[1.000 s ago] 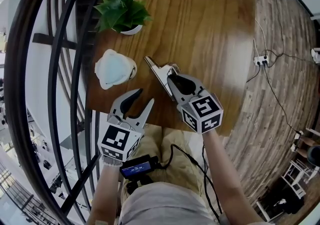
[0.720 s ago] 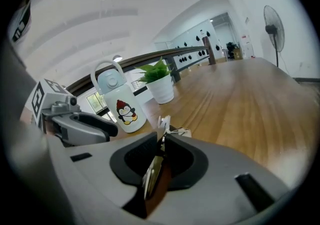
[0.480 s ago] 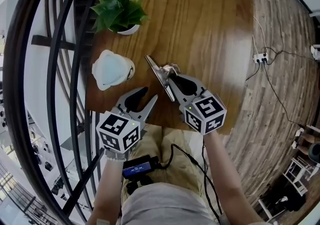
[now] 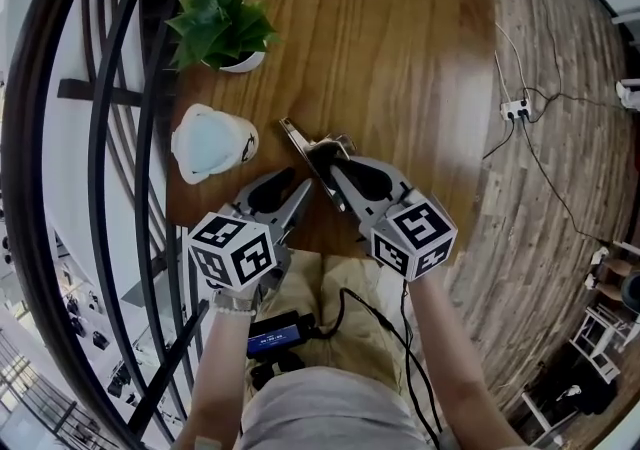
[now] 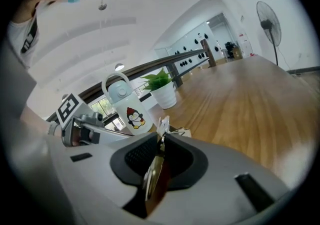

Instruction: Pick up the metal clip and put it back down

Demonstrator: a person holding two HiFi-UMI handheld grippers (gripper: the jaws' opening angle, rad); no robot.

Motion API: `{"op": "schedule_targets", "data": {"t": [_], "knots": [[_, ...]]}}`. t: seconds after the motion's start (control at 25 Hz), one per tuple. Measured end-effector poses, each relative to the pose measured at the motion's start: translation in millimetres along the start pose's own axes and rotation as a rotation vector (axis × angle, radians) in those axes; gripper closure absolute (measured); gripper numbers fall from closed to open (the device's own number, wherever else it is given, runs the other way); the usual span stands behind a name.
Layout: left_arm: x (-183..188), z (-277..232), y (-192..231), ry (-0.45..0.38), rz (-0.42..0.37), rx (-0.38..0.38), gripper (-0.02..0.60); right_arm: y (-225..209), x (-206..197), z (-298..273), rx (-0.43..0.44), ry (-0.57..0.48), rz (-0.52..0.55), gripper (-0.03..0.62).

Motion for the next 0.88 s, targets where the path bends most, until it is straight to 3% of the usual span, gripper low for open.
{"op": "schedule_targets", "data": {"t": [0.28,0.88], "knots": [[-1,-3,-1,-0.053,0.11,-0.059,0.434,6,-3,19,0.023,-0.04,-0.021,0.542],[2,-2,-10,-0.137,0.196,-0.231,0.434,20,-11,39,0.07,-0.081,-0.022,0.543]]}}
Point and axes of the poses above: the fingertips, and each gripper's own axes: z backward along the fingers, y to its left, x out of its top, the point moved 8 cm from there along z, backward along the fingers, and after that the axes turned 13 degrees about y, right-handed, at the moved point
